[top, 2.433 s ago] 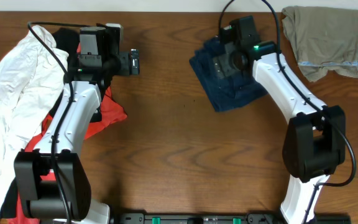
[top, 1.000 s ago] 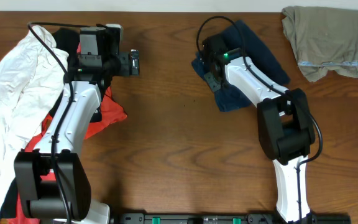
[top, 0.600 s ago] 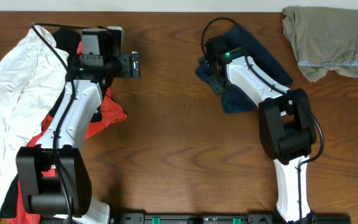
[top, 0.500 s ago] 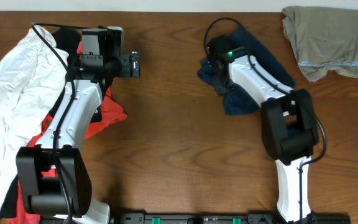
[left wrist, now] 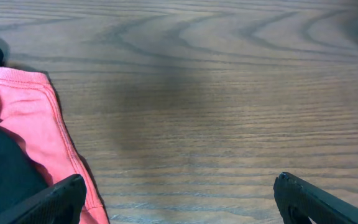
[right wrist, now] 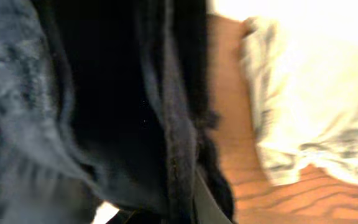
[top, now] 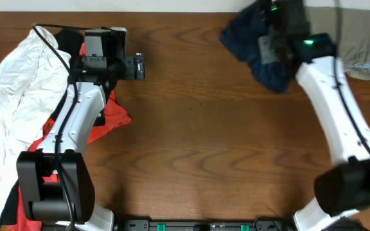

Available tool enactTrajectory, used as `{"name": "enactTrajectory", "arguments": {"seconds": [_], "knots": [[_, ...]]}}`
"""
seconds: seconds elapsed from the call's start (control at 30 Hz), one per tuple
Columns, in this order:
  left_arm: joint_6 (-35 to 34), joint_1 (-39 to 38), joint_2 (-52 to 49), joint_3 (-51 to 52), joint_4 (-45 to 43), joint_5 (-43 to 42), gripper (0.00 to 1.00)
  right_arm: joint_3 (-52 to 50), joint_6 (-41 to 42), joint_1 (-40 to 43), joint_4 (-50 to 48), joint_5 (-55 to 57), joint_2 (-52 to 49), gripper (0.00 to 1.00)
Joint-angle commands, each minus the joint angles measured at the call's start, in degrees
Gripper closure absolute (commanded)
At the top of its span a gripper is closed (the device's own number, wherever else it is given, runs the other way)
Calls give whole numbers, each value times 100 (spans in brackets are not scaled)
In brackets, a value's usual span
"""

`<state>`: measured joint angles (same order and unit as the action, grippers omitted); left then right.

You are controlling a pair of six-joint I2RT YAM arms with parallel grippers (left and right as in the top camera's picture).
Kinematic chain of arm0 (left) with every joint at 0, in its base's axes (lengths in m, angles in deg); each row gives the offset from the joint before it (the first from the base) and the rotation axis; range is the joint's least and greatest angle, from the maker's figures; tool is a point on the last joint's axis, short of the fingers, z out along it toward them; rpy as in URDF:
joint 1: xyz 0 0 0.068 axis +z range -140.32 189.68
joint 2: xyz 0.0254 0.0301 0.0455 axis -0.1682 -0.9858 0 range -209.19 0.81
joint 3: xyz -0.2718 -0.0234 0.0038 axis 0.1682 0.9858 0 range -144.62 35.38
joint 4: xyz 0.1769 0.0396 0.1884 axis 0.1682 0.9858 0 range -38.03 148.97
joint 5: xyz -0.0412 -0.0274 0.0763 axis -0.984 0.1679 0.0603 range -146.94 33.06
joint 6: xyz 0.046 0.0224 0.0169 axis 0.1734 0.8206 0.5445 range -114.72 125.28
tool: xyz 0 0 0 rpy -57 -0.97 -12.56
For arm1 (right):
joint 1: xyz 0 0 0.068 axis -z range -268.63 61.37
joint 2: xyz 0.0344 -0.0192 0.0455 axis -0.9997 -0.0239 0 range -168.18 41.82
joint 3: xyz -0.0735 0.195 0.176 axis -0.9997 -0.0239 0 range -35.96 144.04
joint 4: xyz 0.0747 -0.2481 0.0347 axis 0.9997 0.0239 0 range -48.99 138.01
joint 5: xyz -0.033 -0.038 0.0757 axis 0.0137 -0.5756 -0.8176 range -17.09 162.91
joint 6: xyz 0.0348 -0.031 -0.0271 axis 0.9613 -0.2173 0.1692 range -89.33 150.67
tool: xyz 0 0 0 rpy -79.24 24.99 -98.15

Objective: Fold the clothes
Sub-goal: 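Grasp the folded shorts with the right gripper and carry them up-right, then place the shorts on the khaki garment at top right and release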

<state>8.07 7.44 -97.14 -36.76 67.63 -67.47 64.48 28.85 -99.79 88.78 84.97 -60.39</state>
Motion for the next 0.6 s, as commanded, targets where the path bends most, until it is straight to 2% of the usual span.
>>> {"name": "enactTrajectory", "arguments": {"seconds": [0.0, 0.57], "knots": [[-50, 24, -55, -46, 11, 7, 2, 125, -170, 308, -188, 101, 203, 99], [-50, 24, -55, -46, 13, 7, 2, 125, -726, 1692, -2455, 876, 157, 99]]}}
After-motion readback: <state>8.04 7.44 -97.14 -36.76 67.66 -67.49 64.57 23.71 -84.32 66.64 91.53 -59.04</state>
